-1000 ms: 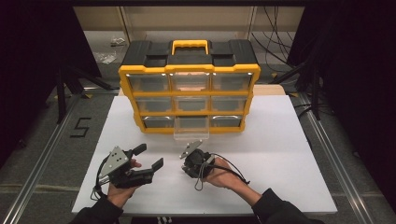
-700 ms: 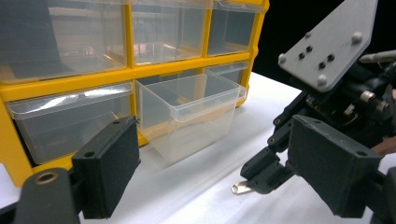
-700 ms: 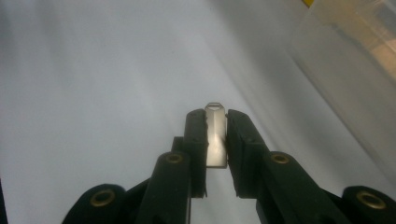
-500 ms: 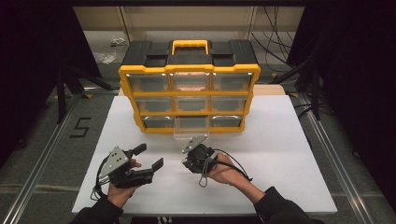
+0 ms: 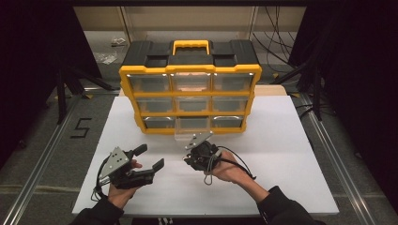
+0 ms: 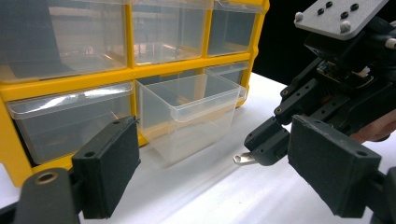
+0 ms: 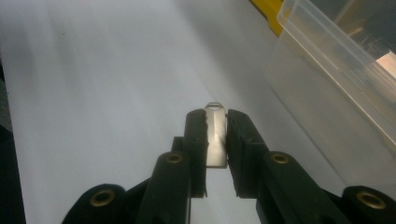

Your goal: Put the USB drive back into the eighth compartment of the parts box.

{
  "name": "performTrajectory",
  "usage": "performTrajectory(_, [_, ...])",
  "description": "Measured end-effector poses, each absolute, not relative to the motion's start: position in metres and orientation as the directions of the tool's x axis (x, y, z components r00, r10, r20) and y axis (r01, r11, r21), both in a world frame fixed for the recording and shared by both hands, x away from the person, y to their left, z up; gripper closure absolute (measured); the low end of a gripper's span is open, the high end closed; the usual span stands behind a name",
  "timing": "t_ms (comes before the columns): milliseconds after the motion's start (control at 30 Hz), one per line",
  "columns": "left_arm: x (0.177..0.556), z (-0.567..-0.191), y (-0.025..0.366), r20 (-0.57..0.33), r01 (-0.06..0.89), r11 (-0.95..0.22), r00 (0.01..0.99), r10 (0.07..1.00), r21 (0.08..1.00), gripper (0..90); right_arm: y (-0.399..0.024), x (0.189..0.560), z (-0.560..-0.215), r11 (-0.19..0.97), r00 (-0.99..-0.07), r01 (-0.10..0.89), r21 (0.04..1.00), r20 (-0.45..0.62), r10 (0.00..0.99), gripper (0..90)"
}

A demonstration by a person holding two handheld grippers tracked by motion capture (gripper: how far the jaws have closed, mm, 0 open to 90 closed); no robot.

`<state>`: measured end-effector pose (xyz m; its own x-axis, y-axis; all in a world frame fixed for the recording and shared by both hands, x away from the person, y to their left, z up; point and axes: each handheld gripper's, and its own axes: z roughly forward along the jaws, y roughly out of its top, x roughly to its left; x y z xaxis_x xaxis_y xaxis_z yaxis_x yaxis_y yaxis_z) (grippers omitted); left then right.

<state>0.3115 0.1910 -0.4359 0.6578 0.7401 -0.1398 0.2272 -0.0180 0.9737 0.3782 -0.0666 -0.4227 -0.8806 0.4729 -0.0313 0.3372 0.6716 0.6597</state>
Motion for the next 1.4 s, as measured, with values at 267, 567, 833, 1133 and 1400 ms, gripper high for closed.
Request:
performTrajectory(267, [0.311, -0.436, 0.191, -0.139, 0.226, -0.018, 0.658, 0.741, 0.974, 16.1, -0.070, 0.380, -0.416, 0.658, -0.877, 0.335, 0.674, -0.032, 0.480, 79.2])
performTrajectory(567, [0.312, -0.436, 0.191, -0.138, 0.226, -0.019, 0.658, 0.741, 0.974, 16.1, -0.074, 0.381, -0.407, 0.638, -0.873, 0.330, 0.696, -0.032, 0.487, 79.2])
performTrajectory(833, [0.311, -0.436, 0.191, -0.136, 0.226, -0.021, 0.658, 0.741, 0.974, 16.1, -0.077, 0.383, -0.399, 0.622, -0.868, 0.327, 0.712, -0.035, 0.496, 79.2])
performTrajectory(1133, [0.311, -0.436, 0.191, -0.132, 0.220, -0.021, 0.658, 0.741, 0.975, 16.1, -0.081, 0.387, -0.392, 0.606, -0.857, 0.328, 0.725, -0.041, 0.514, 79.3])
performTrajectory(1400, [0.310, -0.436, 0.190, -0.116, 0.207, -0.032, 0.661, 0.742, 0.978, 16.1, -0.085, 0.391, -0.387, 0.593, -0.849, 0.330, 0.735, -0.044, 0.526, 79.3])
